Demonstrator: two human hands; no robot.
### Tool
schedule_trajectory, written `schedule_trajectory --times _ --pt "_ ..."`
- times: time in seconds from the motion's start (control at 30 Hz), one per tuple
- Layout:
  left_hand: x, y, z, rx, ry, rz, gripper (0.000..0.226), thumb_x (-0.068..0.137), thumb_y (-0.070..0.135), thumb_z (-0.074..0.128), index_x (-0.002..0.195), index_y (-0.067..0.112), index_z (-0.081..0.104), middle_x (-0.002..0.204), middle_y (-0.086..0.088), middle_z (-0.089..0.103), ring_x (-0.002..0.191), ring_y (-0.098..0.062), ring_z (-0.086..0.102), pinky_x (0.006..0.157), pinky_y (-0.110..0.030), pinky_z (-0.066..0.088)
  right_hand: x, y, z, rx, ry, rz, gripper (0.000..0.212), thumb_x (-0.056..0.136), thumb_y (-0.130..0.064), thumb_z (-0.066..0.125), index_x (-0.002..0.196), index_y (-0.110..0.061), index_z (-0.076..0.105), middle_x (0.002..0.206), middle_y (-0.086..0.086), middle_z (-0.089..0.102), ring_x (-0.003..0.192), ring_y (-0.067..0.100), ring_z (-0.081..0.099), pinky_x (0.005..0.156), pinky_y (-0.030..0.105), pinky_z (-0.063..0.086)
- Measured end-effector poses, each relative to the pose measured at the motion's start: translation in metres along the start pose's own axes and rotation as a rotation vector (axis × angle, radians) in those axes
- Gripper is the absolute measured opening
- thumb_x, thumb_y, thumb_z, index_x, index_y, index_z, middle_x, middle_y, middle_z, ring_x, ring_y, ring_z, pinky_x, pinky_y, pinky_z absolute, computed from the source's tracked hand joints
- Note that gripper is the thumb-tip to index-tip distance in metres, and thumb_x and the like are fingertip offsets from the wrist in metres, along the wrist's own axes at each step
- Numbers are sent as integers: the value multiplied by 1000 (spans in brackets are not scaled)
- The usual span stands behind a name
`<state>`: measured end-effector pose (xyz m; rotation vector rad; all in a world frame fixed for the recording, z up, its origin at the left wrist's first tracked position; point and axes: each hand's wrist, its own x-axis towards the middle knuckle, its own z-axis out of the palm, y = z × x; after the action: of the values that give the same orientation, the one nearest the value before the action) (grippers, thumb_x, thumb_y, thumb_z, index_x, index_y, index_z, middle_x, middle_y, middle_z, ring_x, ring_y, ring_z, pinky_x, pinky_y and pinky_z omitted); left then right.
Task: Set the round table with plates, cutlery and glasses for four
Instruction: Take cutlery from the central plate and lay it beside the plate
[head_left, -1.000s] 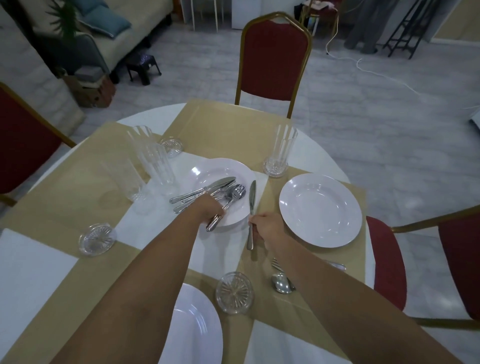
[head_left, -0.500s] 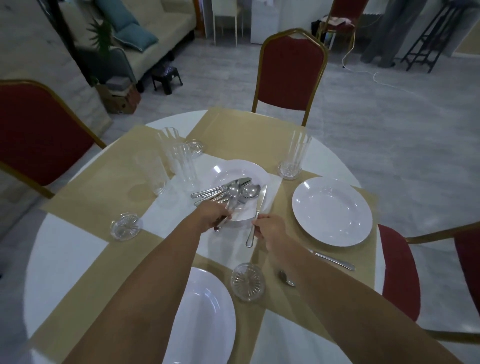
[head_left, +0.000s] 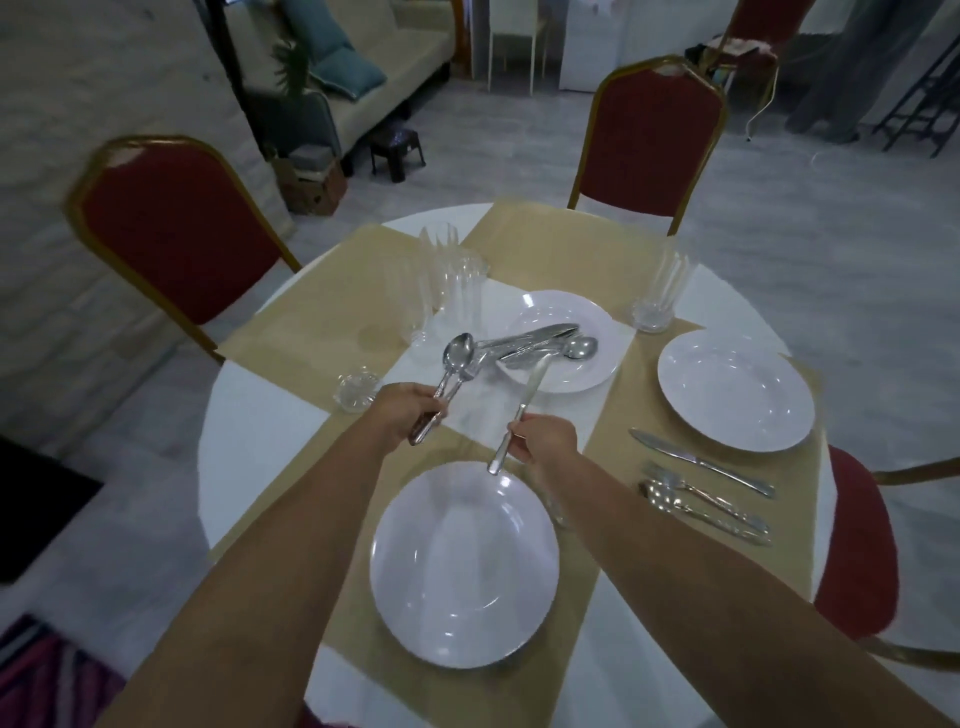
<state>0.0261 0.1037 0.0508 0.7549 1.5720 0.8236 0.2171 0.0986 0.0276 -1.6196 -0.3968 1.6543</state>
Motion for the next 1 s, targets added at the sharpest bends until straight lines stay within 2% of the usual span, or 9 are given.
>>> schedule_trajectory --times 0.07,0.2,0.33,0.47,0.57,0.63,0.73,0.8,1.0 --pt "-11 -12 -28 20 25 9 13 81 -6 65 75 5 65 51 -5 63 46 -18 56 44 -18 39 -16 16 14 7 -24 9 23 87 16 58 72 -2 59 72 14 57 61 21 56 64 33 56" --pt "-32 -39 -74 30 77 -25 12 82 -6 64 78 5 62 47 -2 61 37 -10 56 38 -13 37 -45 51 39 -4 -23 13 21 86 14 59 74 -3 60 76 14 58 63 21 58 56 28 56" --pt "-46 -60 -105 -25 75 -45 10 84 -6 64 88 2 61 61 -9 63 38 -9 58 37 -14 41 -68 82 63 -39 -22 15 22 87 13 58 76 -5 59 80 12 58 66 21 58 52 25 54" --pt "-54 -73 -128 -31 77 -52 16 82 2 69 96 7 65 79 -9 63 58 -15 58 47 -19 45 -86 102 89 -176 -79 -11 26 88 9 55 70 -10 56 74 7 57 65 17 59 63 26 56" --pt "-54 -82 -141 -30 117 -40 11 82 2 70 83 12 64 71 -5 61 46 -8 57 38 -13 41 -89 120 112 -350 -22 -87 16 77 1 60 72 -14 61 80 9 65 84 28 69 80 42 59" --pt "-52 -93 -147 -33 136 -45 13 82 2 70 81 13 63 70 -5 60 38 -3 55 37 -12 41 -79 140 126 -448 36 -140 19 74 -7 59 90 -15 64 97 10 69 97 33 68 84 47 58" --pt "-51 -110 -154 -80 150 -80 14 82 1 69 81 13 63 71 -5 62 44 -6 59 40 -14 45 -100 150 140 -629 55 -205 24 83 -15 58 107 -13 58 101 2 66 96 29 66 86 36 54" --pt "-50 -120 -157 -106 146 -94 13 82 2 70 82 13 64 74 -6 64 56 -12 60 46 -18 48 -102 158 144 -718 76 -242 24 90 -12 54 113 -9 58 100 1 61 101 25 61 80 26 44" --pt "-43 -138 -165 -150 145 -116 17 80 4 72 96 8 68 83 -10 68 67 -18 62 62 -25 52 -93 172 160 -792 90 -244 25 90 -9 52 114 -10 58 106 7 66 97 23 62 72 24 39"
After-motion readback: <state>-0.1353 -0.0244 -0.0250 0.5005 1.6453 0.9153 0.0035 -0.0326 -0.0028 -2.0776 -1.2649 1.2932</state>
